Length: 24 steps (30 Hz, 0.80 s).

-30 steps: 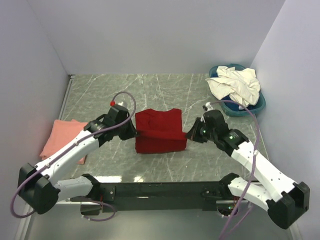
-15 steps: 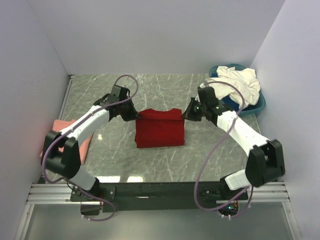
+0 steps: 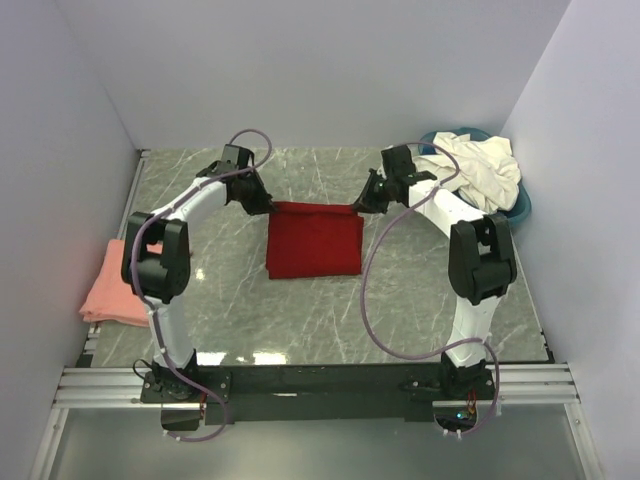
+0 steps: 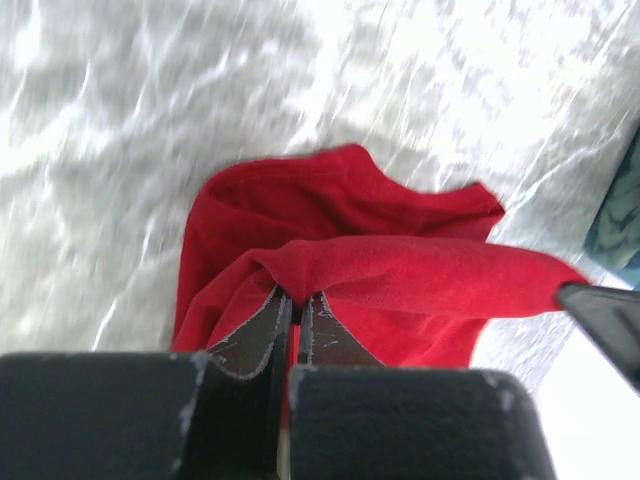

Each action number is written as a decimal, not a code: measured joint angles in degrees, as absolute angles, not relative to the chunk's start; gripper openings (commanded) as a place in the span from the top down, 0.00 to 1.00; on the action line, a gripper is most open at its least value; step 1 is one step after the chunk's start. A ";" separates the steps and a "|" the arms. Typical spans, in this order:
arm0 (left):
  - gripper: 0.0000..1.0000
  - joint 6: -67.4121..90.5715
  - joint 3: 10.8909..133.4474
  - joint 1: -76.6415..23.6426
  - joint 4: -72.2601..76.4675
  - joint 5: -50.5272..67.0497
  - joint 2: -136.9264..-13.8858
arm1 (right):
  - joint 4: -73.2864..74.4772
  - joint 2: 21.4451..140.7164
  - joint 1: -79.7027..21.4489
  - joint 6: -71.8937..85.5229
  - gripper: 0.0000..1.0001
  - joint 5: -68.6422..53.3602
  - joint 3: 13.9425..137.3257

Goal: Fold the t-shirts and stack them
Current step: Fold the tshirt

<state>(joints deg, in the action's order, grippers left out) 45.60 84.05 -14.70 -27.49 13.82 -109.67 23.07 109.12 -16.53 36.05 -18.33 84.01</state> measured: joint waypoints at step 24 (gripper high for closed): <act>0.65 43.94 95.00 -13.96 -22.02 22.09 -122.98 | 21.10 115.63 -9.04 36.64 0.87 -22.17 85.08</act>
<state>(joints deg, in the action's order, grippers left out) 43.94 95.00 -13.96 -22.02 22.09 -122.98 21.10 115.63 -9.04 36.64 -22.17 85.08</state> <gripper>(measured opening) 0.204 0.024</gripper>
